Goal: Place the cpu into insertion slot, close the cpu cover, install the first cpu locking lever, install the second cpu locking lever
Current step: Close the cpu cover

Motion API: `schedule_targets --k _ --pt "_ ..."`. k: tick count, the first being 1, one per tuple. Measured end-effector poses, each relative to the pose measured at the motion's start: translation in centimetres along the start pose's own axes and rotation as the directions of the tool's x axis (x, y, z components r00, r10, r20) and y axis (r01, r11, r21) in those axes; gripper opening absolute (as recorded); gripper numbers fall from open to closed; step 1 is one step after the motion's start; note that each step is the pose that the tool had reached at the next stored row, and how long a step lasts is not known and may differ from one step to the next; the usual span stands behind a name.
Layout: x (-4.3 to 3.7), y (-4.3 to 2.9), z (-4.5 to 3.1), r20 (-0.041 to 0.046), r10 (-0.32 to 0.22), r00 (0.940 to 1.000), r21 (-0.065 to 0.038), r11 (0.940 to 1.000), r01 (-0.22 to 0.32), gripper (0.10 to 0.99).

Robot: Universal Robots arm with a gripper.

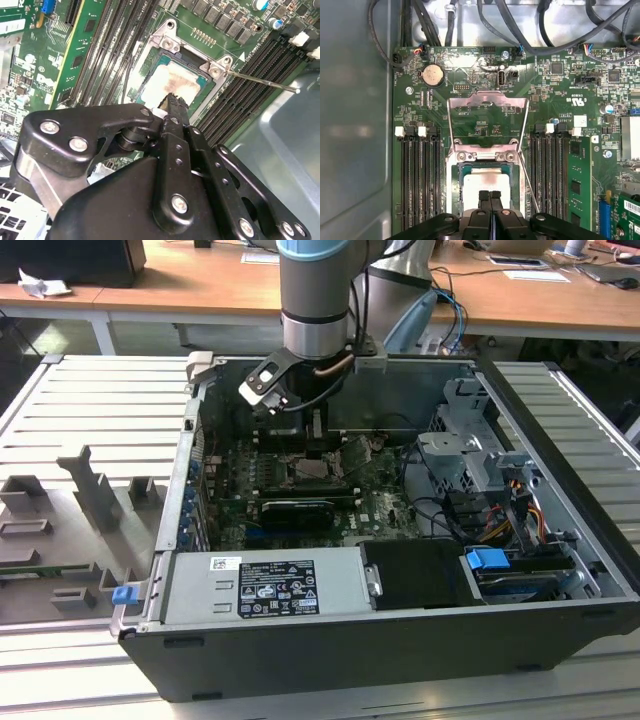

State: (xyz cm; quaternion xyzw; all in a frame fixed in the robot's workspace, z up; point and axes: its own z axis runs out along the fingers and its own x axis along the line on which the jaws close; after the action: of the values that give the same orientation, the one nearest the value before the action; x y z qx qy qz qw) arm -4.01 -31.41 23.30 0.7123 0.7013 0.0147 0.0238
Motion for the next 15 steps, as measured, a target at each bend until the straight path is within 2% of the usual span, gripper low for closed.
schedule_targets --k 3,4,5,6,7,15 --pt "-0.02 0.10 -1.82 0.0000 0.000 1.0000 0.000 1.0000 0.000 0.106" --pt "-0.04 0.19 -3.55 0.0000 0.000 1.0000 -0.001 1.0000 0.000 0.106" --pt "-0.04 0.38 -4.10 -0.0002 0.000 1.0000 -0.001 1.0000 0.000 0.106" --pt "-0.01 2.13 -3.97 0.0000 0.000 1.0000 -0.001 1.0000 0.000 0.106" --pt "0.01 3.38 -3.78 -0.0001 0.000 1.0000 0.000 1.0000 0.000 0.106" --pt "0.08 5.02 -3.02 -0.0005 -0.020 0.9998 -0.001 0.9998 0.020 0.106"
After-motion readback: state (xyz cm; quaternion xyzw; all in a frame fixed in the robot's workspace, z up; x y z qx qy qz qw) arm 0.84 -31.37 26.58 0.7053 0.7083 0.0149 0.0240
